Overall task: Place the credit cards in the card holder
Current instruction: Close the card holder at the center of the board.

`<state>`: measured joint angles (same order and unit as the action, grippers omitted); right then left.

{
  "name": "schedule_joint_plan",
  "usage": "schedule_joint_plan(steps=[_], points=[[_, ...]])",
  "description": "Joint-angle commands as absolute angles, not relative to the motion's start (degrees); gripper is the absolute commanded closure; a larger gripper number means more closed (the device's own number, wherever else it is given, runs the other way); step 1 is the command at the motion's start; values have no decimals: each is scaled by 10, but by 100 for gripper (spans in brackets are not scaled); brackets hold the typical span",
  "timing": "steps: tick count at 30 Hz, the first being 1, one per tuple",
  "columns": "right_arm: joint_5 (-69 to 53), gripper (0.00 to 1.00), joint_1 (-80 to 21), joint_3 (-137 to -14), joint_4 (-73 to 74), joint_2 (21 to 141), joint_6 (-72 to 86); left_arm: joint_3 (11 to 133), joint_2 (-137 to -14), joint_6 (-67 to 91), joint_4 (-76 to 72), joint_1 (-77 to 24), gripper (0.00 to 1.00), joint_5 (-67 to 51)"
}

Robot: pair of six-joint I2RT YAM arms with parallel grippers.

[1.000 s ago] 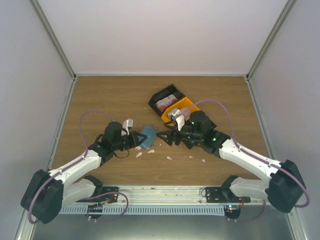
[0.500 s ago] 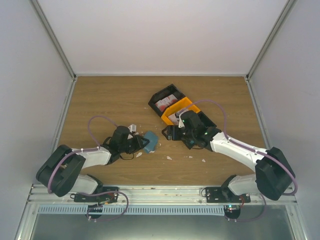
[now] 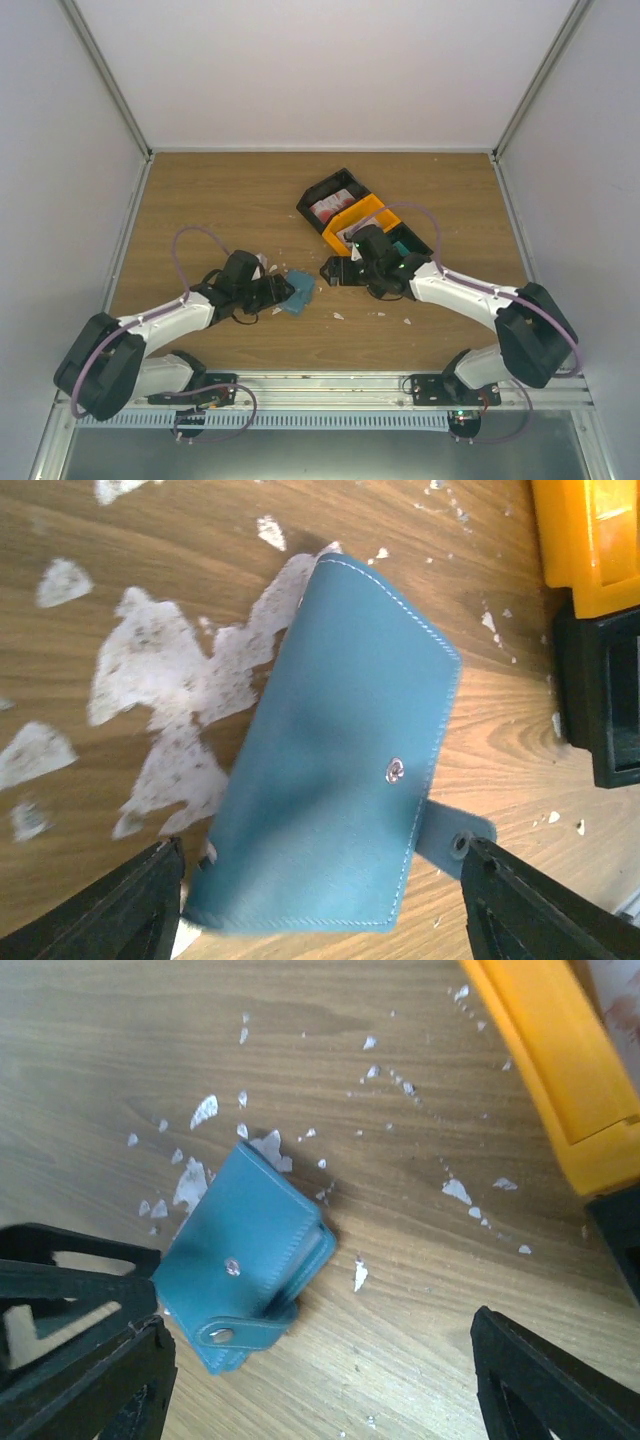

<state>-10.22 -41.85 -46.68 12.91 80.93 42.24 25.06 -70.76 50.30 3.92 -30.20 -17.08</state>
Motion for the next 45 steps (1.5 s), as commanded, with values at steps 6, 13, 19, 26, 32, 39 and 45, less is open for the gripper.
schedule_joint_plan(steps=[6, 13, 19, 26, 32, 39, 45], points=[[-89, 26, -455, -514, 179, 874, 413, 314, -695, 373, 167, -249, 22, -169], [-66, 30, -498, -559, 212, 931, 432, 333, -787, 331, 115, -222, 36, -277], [-1, 27, -530, -583, 251, 944, 460, 347, -818, 312, 112, -220, 46, -403], [18, 26, -535, -576, 269, 930, 473, 310, -823, 341, 42, -226, 50, -523], [42, 36, -537, -600, 319, 939, 459, 297, -804, 356, 37, -226, 53, -469], [41, 38, -550, -651, 352, 971, 455, 303, -717, 376, 112, -225, 32, -289], [43, 41, -557, -687, 355, 1007, 459, 315, -775, 367, 104, -224, 41, -276]])
